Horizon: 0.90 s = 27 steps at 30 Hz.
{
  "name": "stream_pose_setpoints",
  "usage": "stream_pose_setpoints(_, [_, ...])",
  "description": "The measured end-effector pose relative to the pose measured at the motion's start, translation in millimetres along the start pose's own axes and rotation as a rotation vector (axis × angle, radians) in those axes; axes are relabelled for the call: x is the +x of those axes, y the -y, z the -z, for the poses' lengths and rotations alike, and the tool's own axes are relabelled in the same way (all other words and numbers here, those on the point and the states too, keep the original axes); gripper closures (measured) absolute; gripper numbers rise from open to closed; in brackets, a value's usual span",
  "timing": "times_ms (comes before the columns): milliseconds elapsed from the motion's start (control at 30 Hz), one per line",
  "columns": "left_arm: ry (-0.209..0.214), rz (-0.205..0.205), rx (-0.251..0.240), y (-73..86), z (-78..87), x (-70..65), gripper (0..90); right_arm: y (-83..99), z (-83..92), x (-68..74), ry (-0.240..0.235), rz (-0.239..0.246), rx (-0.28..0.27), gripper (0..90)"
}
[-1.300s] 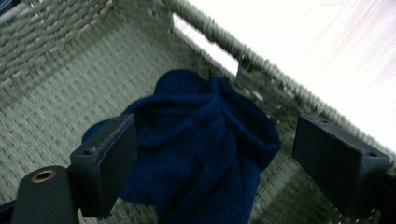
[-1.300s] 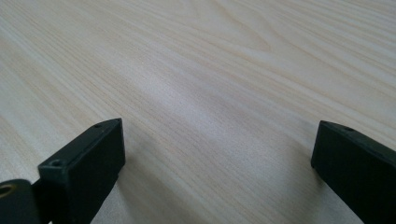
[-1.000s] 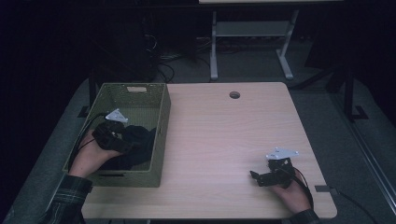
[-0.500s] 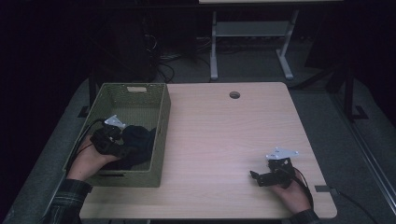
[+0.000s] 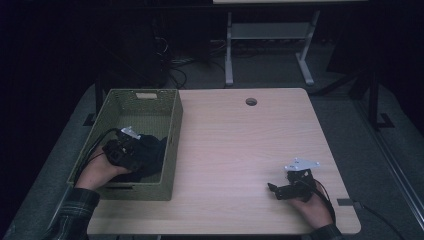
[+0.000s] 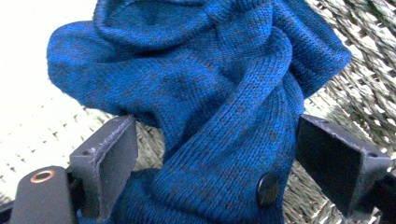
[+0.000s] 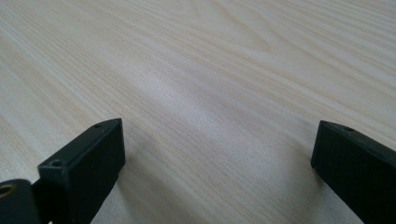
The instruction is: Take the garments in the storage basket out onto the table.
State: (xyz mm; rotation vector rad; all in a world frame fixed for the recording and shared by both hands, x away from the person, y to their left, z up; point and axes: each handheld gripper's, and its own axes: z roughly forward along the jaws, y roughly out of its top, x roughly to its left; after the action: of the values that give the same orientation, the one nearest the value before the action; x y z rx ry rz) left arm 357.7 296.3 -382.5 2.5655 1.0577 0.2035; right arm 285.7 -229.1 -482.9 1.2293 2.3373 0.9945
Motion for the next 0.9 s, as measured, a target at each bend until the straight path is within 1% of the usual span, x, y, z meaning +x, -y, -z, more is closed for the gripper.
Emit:
stream_pose_setpoints(33, [0.006, 0.003, 0.0, -0.6, -1.7, 0.1, 13.8, 0.0, 0.0, 0.0, 0.0, 0.0, 0.0, 2.6])
stream_pose_setpoints(67, [0.012, -0.002, 0.006, -1.2, -3.6, 0.3, 14.0, 0.0, 0.0, 0.0, 0.0, 0.001, 0.0, 2.6])
stream_pose_setpoints(100, [0.011, -0.01, 0.015, -1.6, -5.6, 0.3, 14.3, 0.0, 0.0, -0.1, 0.0, 0.001, 0.0, 2.6])
stream_pose_setpoints(167, [0.013, -0.013, 0.031, -1.9, -9.1, 0.9, 14.6, 0.0, 0.0, 0.0, 0.0, 0.0, 0.0, 2.6])
stream_pose_setpoints(200, [0.019, -0.014, 0.034, -1.8, -10.6, 1.1, 15.1, 0.0, 0.0, 0.0, 0.0, 0.0, 0.0, 2.6])
stream_pose_setpoints(300, [0.038, -0.021, 0.035, -1.7, -13.2, 2.5, 20.8, 0.0, 0.0, 0.0, 0.0, 0.0, 0.0, 2.6])
stream_pose_setpoints(333, [0.049, -0.015, 0.033, -1.4, -14.2, 2.6, 22.2, 0.0, 0.0, -0.1, 0.0, 0.001, 0.0, 2.6])
stream_pose_setpoints(367, [0.054, -0.019, 0.035, -1.5, -14.9, 3.3, 23.5, 0.0, 0.0, 0.0, 0.0, 0.0, 0.0, 2.6])
stream_pose_setpoints(433, [0.072, -0.014, 0.034, -1.3, -16.8, 3.7, 26.4, 0.0, 0.0, 0.0, 0.0, 0.0, 0.0, 2.6])
stream_pose_setpoints(533, [0.1, -0.015, 0.035, -1.1, -19.0, 3.7, 32.5, 0.0, 0.0, 0.0, 0.0, 0.0, 0.0, 2.6])
stream_pose_setpoints(633, [0.119, -0.025, 0.033, -1.2, -19.2, 2.9, 41.0, 0.0, 0.0, 0.0, 0.0, 0.0, 0.0, 2.6])
stream_pose_setpoints(800, [0.152, -0.026, 0.047, -1.5, -20.9, 3.3, 53.6, 0.0, 0.0, -0.1, 0.0, 0.001, 0.0, 2.6])
stream_pose_setpoints(900, [0.167, -0.023, 0.06, -1.8, -21.2, 4.1, 64.4, 0.0, 0.0, 0.0, 0.0, 0.001, 0.0, 2.6])
